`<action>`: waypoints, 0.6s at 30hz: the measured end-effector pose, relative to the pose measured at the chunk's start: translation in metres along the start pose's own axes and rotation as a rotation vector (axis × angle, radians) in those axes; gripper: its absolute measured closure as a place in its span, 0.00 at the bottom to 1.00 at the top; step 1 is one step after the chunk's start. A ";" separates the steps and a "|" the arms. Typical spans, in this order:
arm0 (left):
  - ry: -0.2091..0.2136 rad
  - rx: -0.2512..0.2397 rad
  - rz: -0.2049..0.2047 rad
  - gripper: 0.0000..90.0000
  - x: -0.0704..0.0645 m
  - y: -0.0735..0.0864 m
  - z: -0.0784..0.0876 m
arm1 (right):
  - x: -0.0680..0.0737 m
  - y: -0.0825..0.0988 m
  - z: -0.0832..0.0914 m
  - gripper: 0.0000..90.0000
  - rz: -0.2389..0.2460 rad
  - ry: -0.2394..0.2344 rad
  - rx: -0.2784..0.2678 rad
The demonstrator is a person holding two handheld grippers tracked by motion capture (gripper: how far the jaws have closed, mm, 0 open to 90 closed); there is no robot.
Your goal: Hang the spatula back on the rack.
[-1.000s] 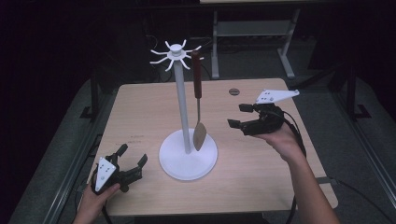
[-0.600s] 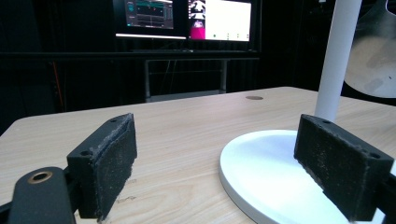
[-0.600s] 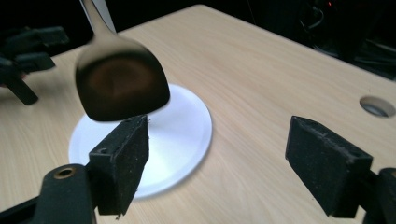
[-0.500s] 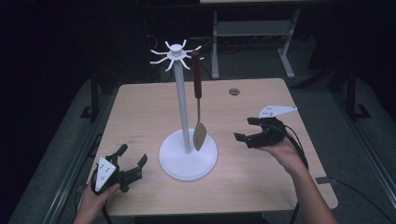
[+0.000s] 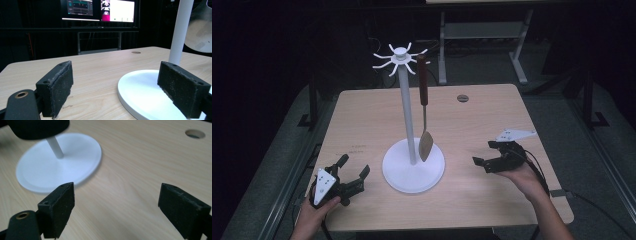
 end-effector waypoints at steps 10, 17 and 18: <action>-0.001 0.000 0.002 0.14 0.000 0.000 0.000 | -0.012 0.036 0.014 0.14 -0.062 0.053 -0.009; 0.001 0.007 -0.012 0.14 0.001 0.000 0.001 | -0.023 0.060 0.025 0.14 -0.086 0.122 0.010; 0.001 0.008 -0.011 0.14 0.001 0.000 0.001 | -0.025 0.065 0.027 0.14 -0.093 0.135 0.018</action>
Point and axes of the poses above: each handheld gripper's, and its own axes: z roughly backward along the jaws, y roughly out of its underside, x roughly to its left, the point moved 7 cm from there along -z, roughly forward along the jaws, and after that the axes turned 7 degrees about z, right-handed, at the moved point
